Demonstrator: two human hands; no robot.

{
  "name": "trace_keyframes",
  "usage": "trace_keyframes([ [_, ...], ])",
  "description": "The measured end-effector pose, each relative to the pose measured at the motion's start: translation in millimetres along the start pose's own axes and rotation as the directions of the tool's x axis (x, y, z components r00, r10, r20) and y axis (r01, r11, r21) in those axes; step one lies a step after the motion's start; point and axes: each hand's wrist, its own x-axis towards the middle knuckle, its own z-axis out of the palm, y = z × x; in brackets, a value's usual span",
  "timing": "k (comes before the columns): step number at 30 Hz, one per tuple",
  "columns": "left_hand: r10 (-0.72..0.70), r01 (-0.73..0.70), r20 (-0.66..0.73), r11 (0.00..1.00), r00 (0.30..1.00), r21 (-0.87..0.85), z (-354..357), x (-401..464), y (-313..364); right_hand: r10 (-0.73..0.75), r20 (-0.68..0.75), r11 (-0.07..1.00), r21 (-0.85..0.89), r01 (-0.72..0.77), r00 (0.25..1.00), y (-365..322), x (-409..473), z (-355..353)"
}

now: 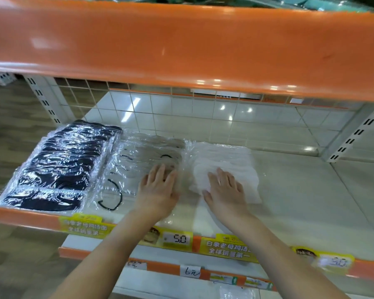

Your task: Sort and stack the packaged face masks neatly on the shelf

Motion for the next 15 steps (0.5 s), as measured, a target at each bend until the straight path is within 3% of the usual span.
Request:
trace_keyframes([
  [10, 0.066, -0.066, 0.031, 0.998, 0.997, -0.007, 9.6, -2.1, -22.1, 0.059, -0.044, 0.998, -0.002, -0.060, 0.997, -12.7, 12.0, 14.4],
  [15, 0.139, -0.143, -0.104, 0.989, 0.985, -0.030, 9.3, -1.0, -21.7, 0.075, -0.075, 0.992, 0.110, -0.067, 0.994, -13.9, 6.2, -1.6],
])
